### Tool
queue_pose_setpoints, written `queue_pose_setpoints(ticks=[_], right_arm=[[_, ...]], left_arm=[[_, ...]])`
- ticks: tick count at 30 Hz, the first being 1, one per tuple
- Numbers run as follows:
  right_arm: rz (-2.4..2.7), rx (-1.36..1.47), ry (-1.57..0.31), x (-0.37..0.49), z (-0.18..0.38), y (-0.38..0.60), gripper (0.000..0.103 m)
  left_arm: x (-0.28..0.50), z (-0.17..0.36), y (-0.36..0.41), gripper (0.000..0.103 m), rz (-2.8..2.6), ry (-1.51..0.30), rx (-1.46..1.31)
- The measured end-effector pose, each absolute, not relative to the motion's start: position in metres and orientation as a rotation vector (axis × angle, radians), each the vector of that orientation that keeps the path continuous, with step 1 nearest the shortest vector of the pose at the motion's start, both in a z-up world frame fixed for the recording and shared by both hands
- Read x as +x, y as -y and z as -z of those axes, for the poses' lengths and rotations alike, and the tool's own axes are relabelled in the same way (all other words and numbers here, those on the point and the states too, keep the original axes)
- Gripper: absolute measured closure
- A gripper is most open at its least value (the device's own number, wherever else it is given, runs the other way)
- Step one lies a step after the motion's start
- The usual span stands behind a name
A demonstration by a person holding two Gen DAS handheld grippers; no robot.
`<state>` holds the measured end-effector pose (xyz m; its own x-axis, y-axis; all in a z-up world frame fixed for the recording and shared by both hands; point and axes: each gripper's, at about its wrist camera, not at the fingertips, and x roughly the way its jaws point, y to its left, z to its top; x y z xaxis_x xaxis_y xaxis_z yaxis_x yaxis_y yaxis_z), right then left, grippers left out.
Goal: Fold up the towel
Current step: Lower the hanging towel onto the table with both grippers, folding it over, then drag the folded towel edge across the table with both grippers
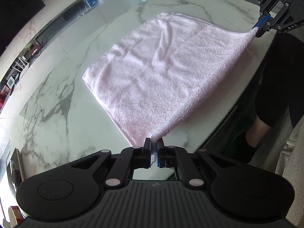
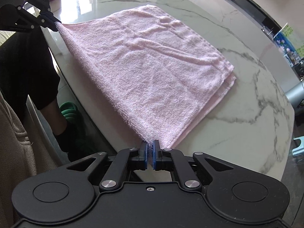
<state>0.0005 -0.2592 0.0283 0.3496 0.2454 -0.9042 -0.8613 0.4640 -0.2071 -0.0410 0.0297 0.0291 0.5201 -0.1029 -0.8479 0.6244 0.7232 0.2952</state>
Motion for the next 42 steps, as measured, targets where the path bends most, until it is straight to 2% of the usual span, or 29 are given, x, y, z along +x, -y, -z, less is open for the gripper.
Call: queue_pose_setpoints(ticks=[13,18,32,42], right_arm=[[-0.786,-0.874,-0.814,0.073,-0.090,0.237,0.100],[-0.790,-0.864,-0.827,0.124,-0.097,0.227,0.100],[-0.838,-0.809,-1.018,0.243,-0.029,0.191,0.100],[-0.828,-0.761,-1.106,0.268,0.010,0.187,0.100]], left_arm=[[0.044,-0.088,-0.014,0.099,0.439,-0.781,0.802],[0.080,-0.093,-0.004,0.099,0.439,-0.790,0.824],[0.198,-0.019,-0.010,0.099,0.439,-1.010,0.732],[0.215,0.012,-0.024,0.098,0.418,-1.056,0.658]])
